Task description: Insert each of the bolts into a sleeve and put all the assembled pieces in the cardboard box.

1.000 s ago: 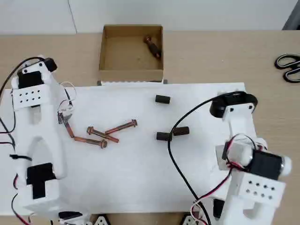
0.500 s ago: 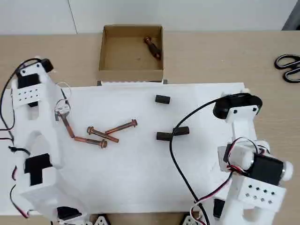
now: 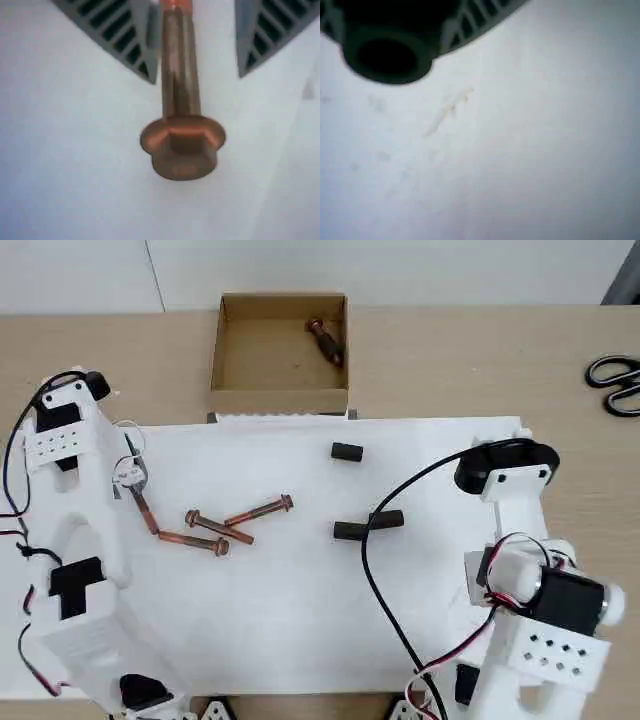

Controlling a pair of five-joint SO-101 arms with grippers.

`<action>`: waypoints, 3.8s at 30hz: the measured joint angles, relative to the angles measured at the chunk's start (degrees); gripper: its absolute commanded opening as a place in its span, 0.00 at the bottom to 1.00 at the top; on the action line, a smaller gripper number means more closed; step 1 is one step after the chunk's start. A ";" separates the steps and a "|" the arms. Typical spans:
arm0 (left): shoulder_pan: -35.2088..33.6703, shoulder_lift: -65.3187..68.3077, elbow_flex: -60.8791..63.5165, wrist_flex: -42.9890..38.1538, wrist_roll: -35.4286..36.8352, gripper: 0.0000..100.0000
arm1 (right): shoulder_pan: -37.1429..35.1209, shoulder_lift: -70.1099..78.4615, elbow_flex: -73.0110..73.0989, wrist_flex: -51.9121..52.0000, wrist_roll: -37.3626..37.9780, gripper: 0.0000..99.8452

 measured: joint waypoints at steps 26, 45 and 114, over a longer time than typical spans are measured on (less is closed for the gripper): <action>1.67 6.15 -1.14 -3.08 -0.18 0.11 | 0.00 0.00 0.00 0.00 0.00 0.00; 1.76 6.59 -1.14 -5.45 0.09 0.01 | 0.00 0.00 0.00 0.00 0.00 0.00; 26.90 -120.00 80.97 -37.01 13.71 0.01 | -47.82 -46.95 48.53 -42.64 -8.53 0.00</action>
